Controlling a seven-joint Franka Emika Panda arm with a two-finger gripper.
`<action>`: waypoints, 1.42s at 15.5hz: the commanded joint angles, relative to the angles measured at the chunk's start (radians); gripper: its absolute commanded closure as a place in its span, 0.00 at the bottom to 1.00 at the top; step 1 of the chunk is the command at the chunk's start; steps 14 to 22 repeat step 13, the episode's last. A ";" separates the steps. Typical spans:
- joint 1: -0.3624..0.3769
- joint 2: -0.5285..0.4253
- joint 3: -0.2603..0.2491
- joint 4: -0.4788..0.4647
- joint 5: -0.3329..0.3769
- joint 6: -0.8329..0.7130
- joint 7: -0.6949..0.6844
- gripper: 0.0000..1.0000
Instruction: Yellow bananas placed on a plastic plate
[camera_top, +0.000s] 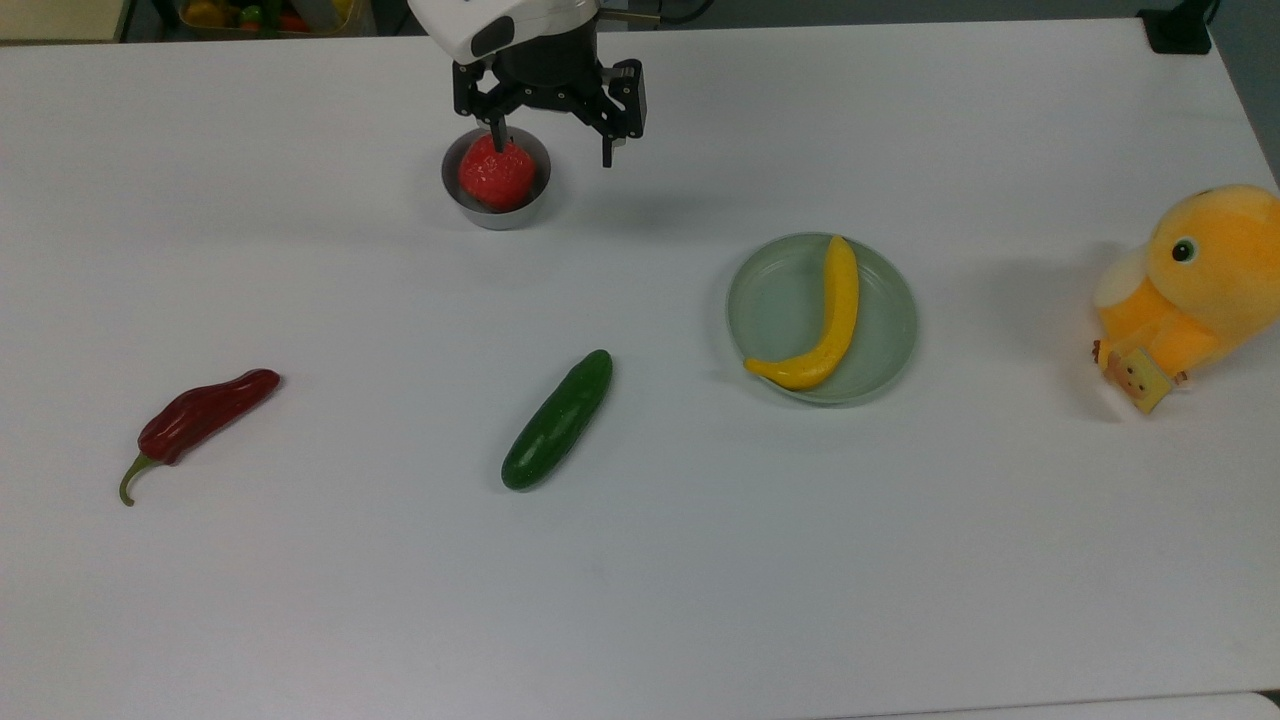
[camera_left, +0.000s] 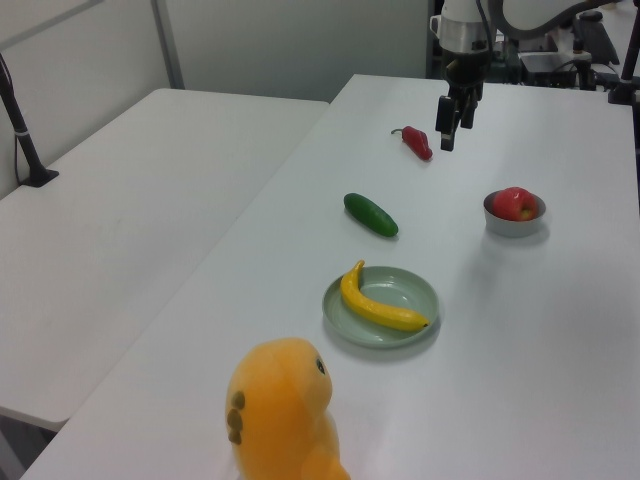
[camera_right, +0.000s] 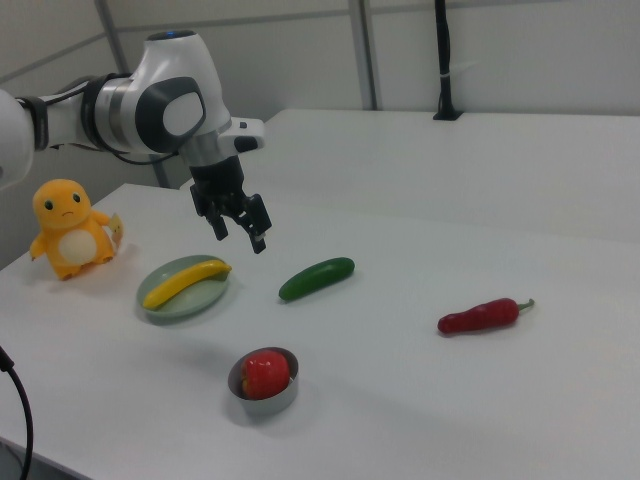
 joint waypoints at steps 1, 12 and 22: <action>0.004 -0.033 -0.003 -0.046 0.022 0.009 -0.076 0.00; 0.006 -0.027 -0.003 -0.047 0.022 0.014 -0.104 0.00; 0.006 -0.027 -0.003 -0.047 0.022 0.014 -0.104 0.00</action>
